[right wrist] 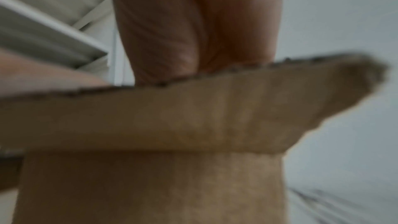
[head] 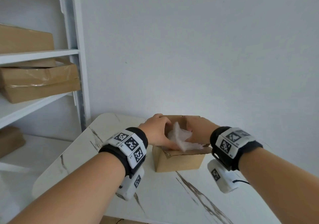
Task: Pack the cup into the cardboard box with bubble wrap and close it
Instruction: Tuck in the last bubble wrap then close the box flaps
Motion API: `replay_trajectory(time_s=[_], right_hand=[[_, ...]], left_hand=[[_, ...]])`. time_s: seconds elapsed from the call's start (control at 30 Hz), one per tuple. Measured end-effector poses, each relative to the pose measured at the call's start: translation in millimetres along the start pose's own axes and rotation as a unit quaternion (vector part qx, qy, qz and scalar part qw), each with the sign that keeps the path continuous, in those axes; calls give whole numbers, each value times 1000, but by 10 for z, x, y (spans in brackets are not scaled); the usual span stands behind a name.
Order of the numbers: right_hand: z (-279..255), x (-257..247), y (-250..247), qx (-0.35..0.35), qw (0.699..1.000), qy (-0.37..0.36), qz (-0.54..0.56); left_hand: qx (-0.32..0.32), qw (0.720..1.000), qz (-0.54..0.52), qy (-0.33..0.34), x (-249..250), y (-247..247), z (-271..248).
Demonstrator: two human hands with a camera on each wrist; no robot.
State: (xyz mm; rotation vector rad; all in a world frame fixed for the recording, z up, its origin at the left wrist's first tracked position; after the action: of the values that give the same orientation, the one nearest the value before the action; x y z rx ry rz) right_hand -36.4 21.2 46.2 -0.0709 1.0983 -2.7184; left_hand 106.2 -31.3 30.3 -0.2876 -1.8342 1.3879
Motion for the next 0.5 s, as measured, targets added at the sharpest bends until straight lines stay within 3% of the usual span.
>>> replay_trajectory(time_s=[0.03,0.07,0.13,0.2,0.23,0.3,0.37,0.43,0.5], right_hand=[[-37,-25,9,-153,985,57,-58],[-36,-114,-32,-304,937,121,-120],[-56,-114,-126,-380,894,162,-175],[-64,-183,-186,-385,893,178,-154],[-53,-174,-213,-379,898,181,-134],[-50,-214,-255,-400,888,197,-110],[-29,-148,-369,-400,875,272,-27],[-6,-138,-482,-391,870,294,57],[41,-184,-539,-401,874,260,83]], left_hand=[[7,1000,19,-4,13,-8,-13],[28,999,42,1,35,-30,-36],[125,985,96,74,137,-113,-100],[198,956,112,186,305,-195,-177],[183,957,101,201,363,-207,-192],[91,981,75,153,398,-168,-168],[17,991,76,108,393,-120,-131],[-15,993,72,88,375,-117,-104],[-33,995,58,75,368,-133,-87]])
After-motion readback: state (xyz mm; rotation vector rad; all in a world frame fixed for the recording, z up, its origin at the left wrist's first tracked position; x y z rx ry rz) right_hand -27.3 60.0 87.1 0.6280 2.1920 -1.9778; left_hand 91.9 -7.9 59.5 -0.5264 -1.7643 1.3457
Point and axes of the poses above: each hand's wrist, its own z-axis towards the middle knuckle, its own y-axis out of the palm, x = y × z, the point moved 2 cm from there along z, towards the middle knuckle, and after that the axes turned 4 degrees about -y, right-handed, at the moved point
